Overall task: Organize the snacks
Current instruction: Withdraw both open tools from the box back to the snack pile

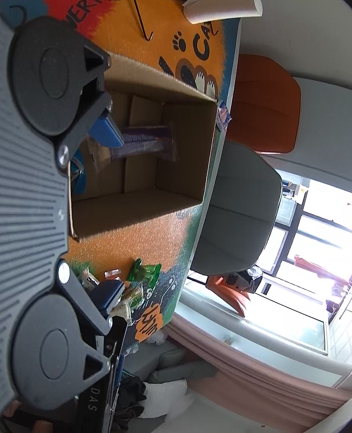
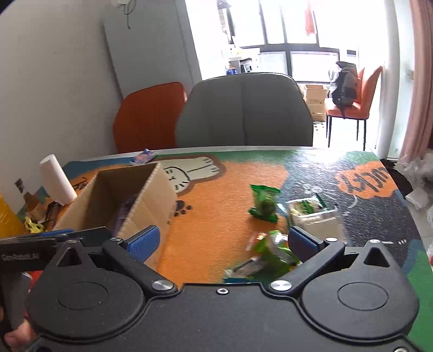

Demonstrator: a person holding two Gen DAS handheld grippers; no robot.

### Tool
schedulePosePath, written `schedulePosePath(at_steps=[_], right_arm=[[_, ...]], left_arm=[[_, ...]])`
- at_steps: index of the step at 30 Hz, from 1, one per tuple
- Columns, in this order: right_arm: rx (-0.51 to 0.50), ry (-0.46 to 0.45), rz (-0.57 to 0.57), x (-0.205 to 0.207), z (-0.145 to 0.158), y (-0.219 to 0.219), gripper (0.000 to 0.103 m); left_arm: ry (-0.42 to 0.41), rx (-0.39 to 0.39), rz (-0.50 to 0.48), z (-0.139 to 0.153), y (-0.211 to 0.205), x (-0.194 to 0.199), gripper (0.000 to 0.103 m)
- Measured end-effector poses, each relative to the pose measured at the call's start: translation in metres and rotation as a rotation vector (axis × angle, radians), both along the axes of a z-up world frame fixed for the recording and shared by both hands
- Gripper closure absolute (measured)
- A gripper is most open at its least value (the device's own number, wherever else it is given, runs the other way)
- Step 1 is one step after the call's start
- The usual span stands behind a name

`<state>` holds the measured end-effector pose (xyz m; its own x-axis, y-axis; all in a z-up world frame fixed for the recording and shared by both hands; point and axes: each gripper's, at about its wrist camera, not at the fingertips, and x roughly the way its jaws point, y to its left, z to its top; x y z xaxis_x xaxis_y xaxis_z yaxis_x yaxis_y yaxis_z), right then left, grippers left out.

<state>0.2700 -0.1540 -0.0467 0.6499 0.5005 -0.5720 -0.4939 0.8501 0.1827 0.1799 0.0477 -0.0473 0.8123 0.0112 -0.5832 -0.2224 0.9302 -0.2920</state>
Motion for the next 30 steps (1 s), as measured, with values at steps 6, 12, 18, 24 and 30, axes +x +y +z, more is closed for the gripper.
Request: schedulePosePath(at_steps=[6,12,18,24,30], right_arm=[[0.003,0.018,-0.046,0.006,-0.010,-0.025,0.000],[0.018,0.028,-0.095,0.010,-0.019,-0.052,0.000],[0.040,0.052,-0.134,0.012,-0.027,-0.078,0.000],[0.050,0.057,-0.165,0.009,-0.033,-0.100,0.000],[0.063,0.077,-0.186,0.012,-0.042,-0.122,0.000]], left_arm=[[-0.005,0.003,-0.046,-0.002,-0.017,0.010,0.000],[-0.007,0.009,-0.095,-0.005,-0.037,0.015,0.000],[-0.002,0.021,-0.108,-0.009,-0.054,0.021,0.000],[-0.007,0.049,-0.062,-0.008,-0.068,0.021,0.000],[-0.075,0.082,-0.052,0.008,-0.082,0.014,0.000]])
